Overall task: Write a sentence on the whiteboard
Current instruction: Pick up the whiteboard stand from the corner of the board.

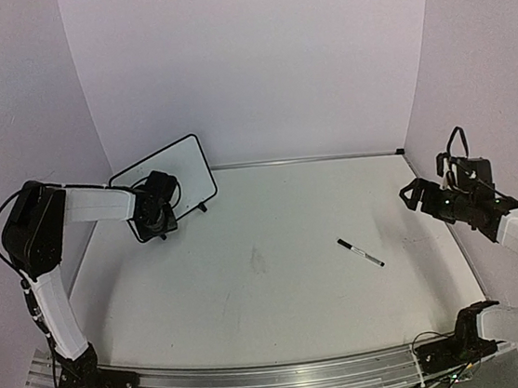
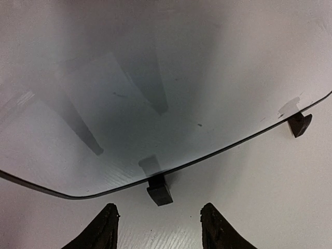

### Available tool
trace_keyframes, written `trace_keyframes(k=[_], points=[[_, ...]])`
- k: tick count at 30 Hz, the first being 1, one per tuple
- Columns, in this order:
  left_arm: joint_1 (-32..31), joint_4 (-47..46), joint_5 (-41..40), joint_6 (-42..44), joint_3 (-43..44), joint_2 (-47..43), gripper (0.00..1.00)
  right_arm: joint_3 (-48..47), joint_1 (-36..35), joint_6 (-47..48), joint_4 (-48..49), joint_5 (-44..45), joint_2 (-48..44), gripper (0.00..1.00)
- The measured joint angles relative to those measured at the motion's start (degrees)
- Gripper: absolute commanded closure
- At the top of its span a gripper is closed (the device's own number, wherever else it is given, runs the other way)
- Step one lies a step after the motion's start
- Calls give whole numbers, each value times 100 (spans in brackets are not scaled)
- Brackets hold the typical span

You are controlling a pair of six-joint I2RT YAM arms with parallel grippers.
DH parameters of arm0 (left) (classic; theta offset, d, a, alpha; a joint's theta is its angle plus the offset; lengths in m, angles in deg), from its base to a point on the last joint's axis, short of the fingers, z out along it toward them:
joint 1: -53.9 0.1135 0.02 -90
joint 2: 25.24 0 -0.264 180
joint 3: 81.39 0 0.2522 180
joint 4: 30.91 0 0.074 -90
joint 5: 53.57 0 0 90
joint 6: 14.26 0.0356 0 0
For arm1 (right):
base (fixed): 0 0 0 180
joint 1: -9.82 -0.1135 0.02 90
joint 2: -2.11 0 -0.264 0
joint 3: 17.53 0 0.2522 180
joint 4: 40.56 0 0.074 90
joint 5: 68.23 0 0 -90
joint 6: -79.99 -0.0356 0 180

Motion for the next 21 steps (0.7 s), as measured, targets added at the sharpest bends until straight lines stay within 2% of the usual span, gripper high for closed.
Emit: trace_keyframes(k=[10, 21], points=[[258, -208, 135, 83, 22, 415, 51, -101, 0, 0, -15, -181, 110, 2], [277, -554, 223, 363, 22, 553, 65, -116, 0, 0, -17, -325, 146, 2]])
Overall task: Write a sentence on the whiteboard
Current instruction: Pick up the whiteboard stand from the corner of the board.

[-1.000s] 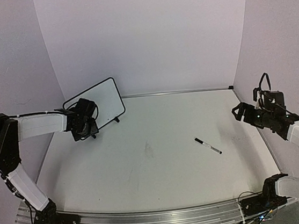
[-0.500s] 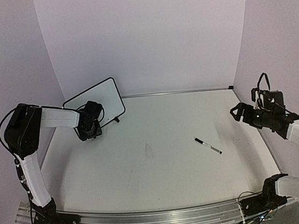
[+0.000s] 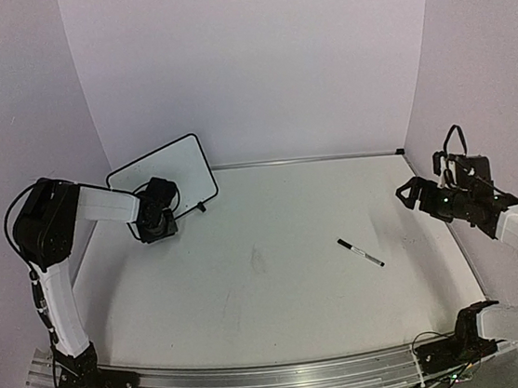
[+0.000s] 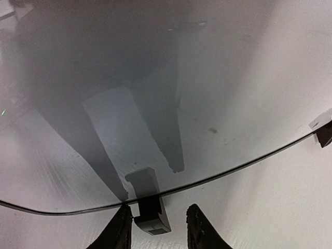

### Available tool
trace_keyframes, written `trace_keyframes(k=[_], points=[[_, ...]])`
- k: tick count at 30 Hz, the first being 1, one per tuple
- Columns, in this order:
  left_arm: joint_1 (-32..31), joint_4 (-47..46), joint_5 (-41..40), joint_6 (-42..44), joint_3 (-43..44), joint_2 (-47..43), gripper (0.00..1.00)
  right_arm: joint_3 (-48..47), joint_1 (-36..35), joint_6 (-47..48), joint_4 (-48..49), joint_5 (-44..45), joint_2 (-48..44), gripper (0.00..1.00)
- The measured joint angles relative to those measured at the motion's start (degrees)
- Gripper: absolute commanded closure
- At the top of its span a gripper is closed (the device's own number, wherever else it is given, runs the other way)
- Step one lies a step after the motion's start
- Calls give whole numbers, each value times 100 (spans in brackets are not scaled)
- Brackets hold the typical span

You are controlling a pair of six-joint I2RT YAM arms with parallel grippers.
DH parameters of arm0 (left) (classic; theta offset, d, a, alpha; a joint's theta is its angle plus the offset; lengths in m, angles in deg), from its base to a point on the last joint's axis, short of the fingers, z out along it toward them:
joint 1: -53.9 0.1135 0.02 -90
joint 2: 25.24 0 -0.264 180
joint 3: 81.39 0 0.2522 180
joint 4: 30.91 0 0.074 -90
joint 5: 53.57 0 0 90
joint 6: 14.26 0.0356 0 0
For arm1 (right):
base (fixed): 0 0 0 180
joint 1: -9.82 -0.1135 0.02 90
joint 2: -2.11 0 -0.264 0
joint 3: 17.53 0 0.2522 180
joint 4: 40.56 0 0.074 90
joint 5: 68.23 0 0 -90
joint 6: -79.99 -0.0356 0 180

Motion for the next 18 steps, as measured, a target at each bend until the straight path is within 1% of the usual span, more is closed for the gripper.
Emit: trace_keyframes(k=[2, 4, 8, 12, 15, 18], points=[[0, -11, -4, 19, -3, 34, 66, 0, 0, 1, -1, -29, 0, 2], [2, -10, -13, 29, -8, 70, 71, 0, 0, 2, 0, -57, 0, 2], [4, -48, -75, 95, -21, 118, 77, 0, 0, 4, -2, -68, 0, 2], [4, -127, -128, 156, -57, 123, 81, 0, 0, 10, -2, -71, 0, 2], [6, -178, -201, 132, -83, 131, 90, 0, 0, 27, -2, -73, 0, 2], [63, -351, -355, 22, -129, 134, 97, 0, 0, 47, -4, -73, 0, 2]])
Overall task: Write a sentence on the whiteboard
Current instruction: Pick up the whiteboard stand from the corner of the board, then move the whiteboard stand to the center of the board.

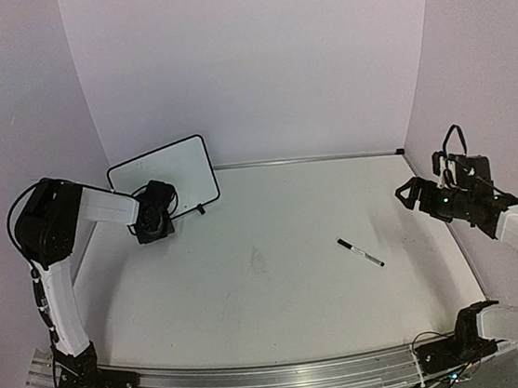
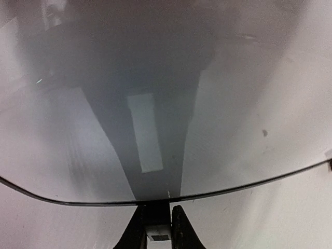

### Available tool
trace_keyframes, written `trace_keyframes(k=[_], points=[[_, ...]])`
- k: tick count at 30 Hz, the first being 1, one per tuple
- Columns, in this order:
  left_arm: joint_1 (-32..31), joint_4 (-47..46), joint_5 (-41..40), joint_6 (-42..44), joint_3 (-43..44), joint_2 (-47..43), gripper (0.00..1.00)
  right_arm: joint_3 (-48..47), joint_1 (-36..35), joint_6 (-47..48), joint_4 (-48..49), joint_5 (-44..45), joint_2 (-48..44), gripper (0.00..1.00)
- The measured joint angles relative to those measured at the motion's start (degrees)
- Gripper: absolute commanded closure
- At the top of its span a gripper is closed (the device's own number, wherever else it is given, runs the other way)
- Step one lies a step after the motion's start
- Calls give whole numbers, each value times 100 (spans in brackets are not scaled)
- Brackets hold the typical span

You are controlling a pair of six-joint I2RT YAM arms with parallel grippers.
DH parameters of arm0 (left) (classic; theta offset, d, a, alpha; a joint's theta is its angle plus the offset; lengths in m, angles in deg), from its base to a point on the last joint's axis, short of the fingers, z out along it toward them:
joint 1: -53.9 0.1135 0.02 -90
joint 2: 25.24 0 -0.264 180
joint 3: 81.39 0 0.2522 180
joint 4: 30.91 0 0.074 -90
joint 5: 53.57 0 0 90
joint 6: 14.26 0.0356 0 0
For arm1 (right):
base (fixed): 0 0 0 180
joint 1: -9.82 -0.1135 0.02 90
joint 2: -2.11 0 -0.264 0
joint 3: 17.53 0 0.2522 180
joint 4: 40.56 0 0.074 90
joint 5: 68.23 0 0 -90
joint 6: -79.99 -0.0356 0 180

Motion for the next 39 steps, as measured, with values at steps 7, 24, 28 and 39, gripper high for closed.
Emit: trace_keyframes(k=[7, 24, 28, 39], points=[[-72, -395, -163, -184, -333, -28, 100, 0, 0, 63, -4, -1, -2, 2], [-1663, 567, -733, -1865, -1046, -831, 100, 0, 0, 151, -28, -113, -2, 2], [-2101, 805, -746, -2343, -1046, -833, 100, 0, 0, 165, -31, -136, -2, 2], [-2971, 1276, -757, -3776, -1070, -831, 97, 0, 0, 163, -35, -173, 0, 2]])
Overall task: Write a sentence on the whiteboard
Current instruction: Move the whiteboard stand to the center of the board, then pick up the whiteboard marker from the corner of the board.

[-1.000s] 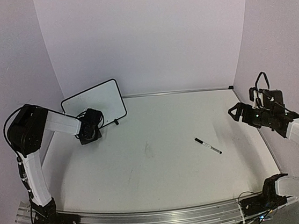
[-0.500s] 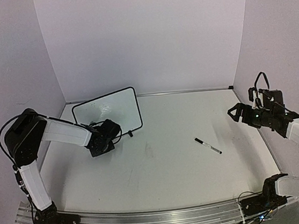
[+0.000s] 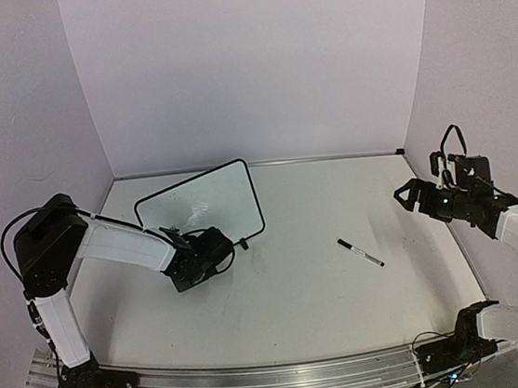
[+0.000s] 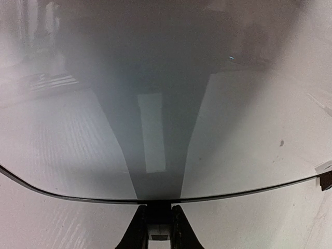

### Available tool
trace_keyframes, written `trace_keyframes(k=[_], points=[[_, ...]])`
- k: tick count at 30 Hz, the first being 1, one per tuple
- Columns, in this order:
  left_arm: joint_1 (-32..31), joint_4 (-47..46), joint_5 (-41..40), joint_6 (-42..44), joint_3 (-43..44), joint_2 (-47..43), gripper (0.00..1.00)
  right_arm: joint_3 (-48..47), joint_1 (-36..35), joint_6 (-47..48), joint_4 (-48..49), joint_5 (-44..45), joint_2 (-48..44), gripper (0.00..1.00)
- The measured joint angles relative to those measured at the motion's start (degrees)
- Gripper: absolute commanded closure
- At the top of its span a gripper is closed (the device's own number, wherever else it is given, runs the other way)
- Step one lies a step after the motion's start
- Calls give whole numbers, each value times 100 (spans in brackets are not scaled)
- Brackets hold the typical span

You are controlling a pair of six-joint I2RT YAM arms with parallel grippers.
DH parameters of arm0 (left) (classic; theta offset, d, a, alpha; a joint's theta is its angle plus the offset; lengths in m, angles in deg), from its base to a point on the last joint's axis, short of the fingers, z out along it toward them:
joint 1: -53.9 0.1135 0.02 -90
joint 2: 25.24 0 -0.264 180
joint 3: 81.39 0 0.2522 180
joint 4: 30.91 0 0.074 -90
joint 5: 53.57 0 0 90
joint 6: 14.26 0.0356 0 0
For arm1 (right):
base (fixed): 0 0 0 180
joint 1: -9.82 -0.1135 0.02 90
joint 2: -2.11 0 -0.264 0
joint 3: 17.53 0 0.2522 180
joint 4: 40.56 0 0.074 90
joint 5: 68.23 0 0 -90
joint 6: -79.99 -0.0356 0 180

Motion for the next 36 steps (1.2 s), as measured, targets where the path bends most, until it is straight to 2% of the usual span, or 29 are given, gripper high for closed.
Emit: trace_keyframes(k=[4, 5, 7, 8, 11, 14, 18, 24, 26, 28, 33, 36], points=[[-120, 113, -42, -171, 0, -1, 82, 1, -28, -17, 1, -24, 16, 2], [-132, 137, -45, -192, 0, -2, 76, 2, -50, -22, 2, -25, 31, 4], [-148, 205, -20, -214, 2, 0, 54, 2, -122, -40, 3, -15, 81, 6], [-160, 272, 22, -226, 2, 0, 47, 2, -178, -57, 4, -8, 112, 7], [-253, 437, 77, -183, 2, -6, 31, 2, -502, -98, 10, 108, 307, 8], [-392, 541, 113, -155, 2, -52, 21, -18, -1007, -103, -1, 365, 657, 14], [-639, 696, 66, -5, 2, -294, 16, -193, -1567, -92, -101, 547, 1378, 21], [-1097, 1014, -186, 384, 35, -849, 11, -428, -1895, -70, -392, 873, 2160, 28], [-1159, 1016, -185, 611, 39, -980, 11, -439, -1955, -60, -546, 1033, 2296, 36], [-1212, 1018, -144, 1003, 82, -1169, 10, -454, -1980, -44, -706, 1170, 2405, 41], [-1267, 867, 69, 2041, 357, -1562, 9, -725, -1996, -82, -1135, 1445, 2977, 48], [-1271, 534, 572, 3030, 439, -1855, 8, -868, -1996, -58, -1288, 1543, 3309, 50]])
